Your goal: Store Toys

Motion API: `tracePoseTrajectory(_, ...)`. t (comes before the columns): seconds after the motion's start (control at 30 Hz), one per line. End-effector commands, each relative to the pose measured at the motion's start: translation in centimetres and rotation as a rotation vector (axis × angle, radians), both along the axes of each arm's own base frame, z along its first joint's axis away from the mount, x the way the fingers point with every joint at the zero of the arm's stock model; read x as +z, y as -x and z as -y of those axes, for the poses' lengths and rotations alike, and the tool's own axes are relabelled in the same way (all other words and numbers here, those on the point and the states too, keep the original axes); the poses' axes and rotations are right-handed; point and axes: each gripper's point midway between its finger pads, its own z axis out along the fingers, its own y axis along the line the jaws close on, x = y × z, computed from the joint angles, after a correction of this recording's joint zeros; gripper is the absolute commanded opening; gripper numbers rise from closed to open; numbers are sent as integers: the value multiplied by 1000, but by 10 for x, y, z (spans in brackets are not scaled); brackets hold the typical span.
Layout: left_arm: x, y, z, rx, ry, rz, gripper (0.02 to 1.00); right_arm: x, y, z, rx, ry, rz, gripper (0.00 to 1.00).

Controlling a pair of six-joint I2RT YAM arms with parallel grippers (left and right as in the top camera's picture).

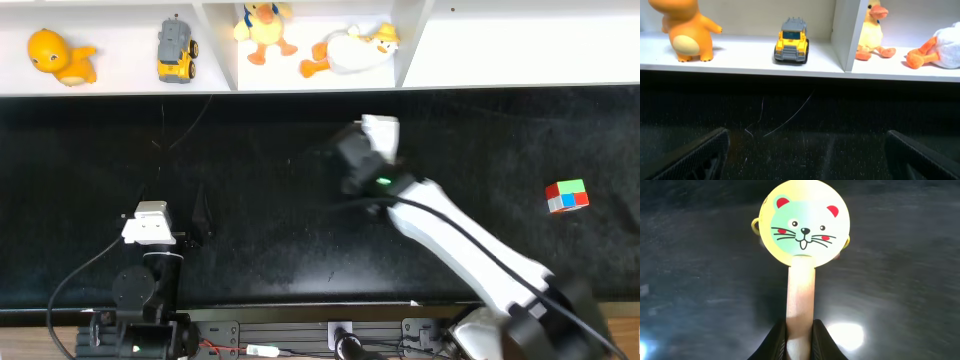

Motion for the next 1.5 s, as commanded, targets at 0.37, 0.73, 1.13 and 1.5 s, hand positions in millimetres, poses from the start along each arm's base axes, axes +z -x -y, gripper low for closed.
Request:
tracePoseTrajectory(0.37,1,1,2,-12,-21,8,996,45,-13,143,61,29,13,137)
tracePoseTrajectory(0.73,1,1,2,-12,-21,8,998,60,-111,142,208,100,29,119)
tracePoseTrajectory(1.13,1,1,2,-12,-21,8,998,43,-184,111,272,67,109,161)
tracePoseTrajectory(1.5,1,1,2,-12,-21,7,996,47,-180,114,251,95,99,514)
